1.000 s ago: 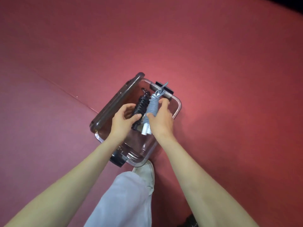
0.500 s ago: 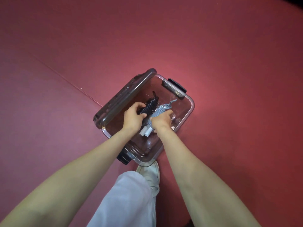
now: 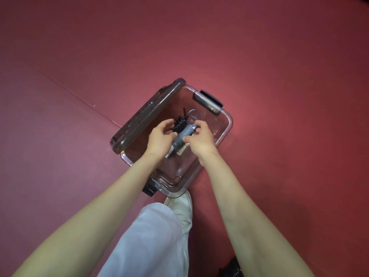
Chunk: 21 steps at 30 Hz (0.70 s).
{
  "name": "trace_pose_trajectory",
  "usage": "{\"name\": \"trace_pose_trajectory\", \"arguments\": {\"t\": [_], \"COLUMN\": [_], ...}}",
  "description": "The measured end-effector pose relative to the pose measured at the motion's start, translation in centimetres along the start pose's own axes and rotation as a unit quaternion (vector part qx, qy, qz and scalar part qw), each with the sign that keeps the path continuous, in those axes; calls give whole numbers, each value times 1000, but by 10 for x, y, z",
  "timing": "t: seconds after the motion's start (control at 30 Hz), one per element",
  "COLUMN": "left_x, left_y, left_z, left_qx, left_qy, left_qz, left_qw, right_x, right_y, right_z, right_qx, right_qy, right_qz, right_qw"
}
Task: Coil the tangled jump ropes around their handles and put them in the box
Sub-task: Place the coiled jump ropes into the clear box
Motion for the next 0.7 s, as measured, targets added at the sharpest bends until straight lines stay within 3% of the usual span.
{"name": "trace_pose_trajectory", "arguments": {"t": [0.13,0.27,0.4,0.5,0.6,0.7], "left_x": [-36,-51,-58,-64,-69,-64], "left_y": [46,79,107,137,167,197], "left_z": [-19,-71,-141,-181,-206,-228], "left_qx": [31,126,261,353,447,473], "left_qy": [36,-12,-104,-193,-327,-412], "left_qz": [-95,-167,-208,-207,-201,-193], "left_qw": [994,978,937,892,808,754], "right_x": [-8,-56,-115,-159,-196,-227], "right_y": [57,99,133,159,186,211], "right_z": [62,125,181,214,234,240], "right_qx": [-84,-174,-227,-250,-253,-243], "right_qy": [32,44,99,109,101,100], "right_qz": [147,155,115,65,16,-25], "right_qw": [985,971,962,960,962,965]}}
Point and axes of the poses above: each hand's wrist, its own y-axis away from the middle knuckle, its own z-axis out of the back of the hand, x = y × z, the point moved 4 cm from there along -y, towards the middle knuckle, and after that the axes turned 12 degrees about y, right-handed, at the moved point
